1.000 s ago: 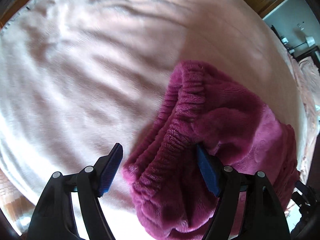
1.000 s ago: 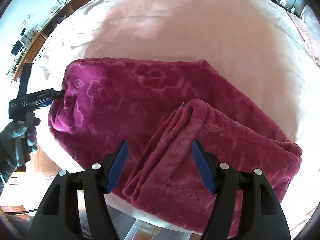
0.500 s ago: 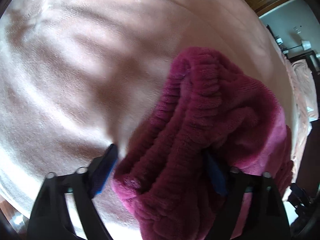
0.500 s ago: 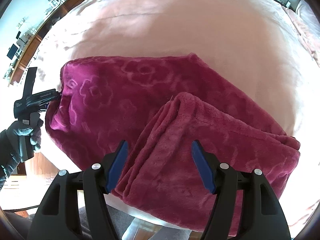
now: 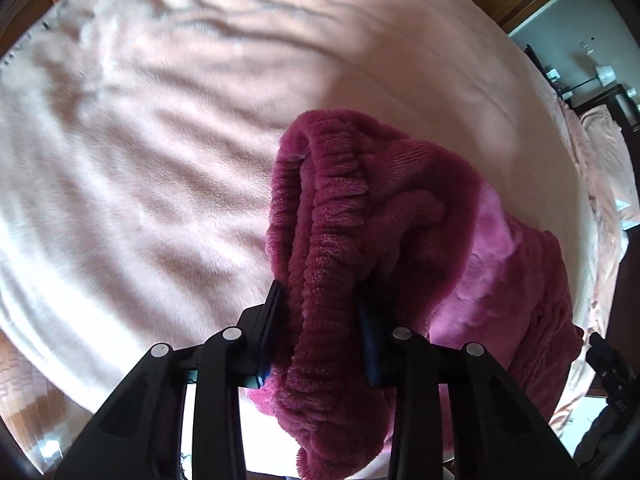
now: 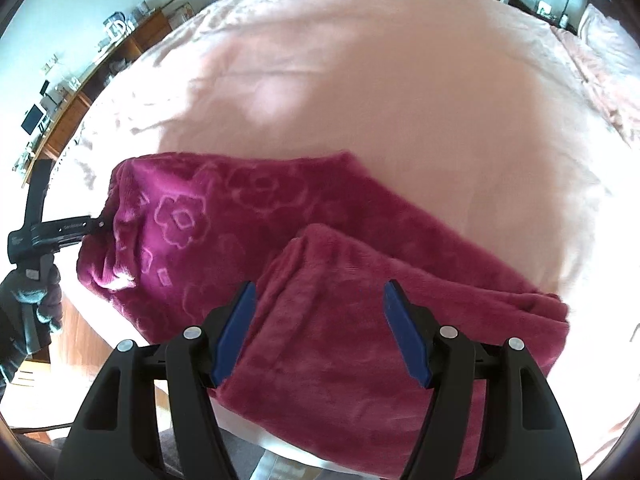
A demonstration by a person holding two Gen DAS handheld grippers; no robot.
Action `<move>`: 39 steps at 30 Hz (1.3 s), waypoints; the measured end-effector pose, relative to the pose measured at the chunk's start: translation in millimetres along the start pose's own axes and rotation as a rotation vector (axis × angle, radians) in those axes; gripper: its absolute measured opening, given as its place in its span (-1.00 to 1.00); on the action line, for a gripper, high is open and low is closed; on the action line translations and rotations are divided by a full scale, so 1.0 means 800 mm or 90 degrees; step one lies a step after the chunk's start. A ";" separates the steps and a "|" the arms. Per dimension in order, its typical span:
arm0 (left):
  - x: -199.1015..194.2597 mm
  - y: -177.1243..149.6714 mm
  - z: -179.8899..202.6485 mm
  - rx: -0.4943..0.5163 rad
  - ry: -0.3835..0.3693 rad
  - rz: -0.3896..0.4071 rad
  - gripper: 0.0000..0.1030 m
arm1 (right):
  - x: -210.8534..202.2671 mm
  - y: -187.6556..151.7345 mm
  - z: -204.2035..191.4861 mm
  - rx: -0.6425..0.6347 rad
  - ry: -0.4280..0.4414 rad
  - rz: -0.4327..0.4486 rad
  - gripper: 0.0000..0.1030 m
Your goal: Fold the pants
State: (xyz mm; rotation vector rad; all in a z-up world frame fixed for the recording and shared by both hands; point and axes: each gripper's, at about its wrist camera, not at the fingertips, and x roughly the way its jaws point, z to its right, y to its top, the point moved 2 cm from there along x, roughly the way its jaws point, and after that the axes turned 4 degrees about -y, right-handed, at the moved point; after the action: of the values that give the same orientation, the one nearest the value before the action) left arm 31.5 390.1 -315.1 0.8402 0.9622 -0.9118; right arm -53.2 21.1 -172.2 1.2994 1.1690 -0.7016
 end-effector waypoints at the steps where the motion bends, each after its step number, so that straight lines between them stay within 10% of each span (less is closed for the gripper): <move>1: -0.007 0.003 0.008 0.000 0.005 0.006 -0.36 | -0.005 -0.002 0.010 0.007 0.000 0.005 0.32; 22: -0.134 -0.094 0.298 0.193 -0.098 0.116 -0.44 | -0.087 -0.120 0.217 0.154 0.011 0.055 0.32; 39: -0.029 -0.236 0.572 0.471 -0.096 0.013 -0.45 | -0.127 -0.228 0.324 0.284 -0.015 0.072 0.32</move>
State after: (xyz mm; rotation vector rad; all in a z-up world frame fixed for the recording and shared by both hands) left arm -8.1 -83.1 -172.9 1.3721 0.4694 -1.3187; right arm -186.3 -284.0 -175.1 1.7088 0.9391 -0.9248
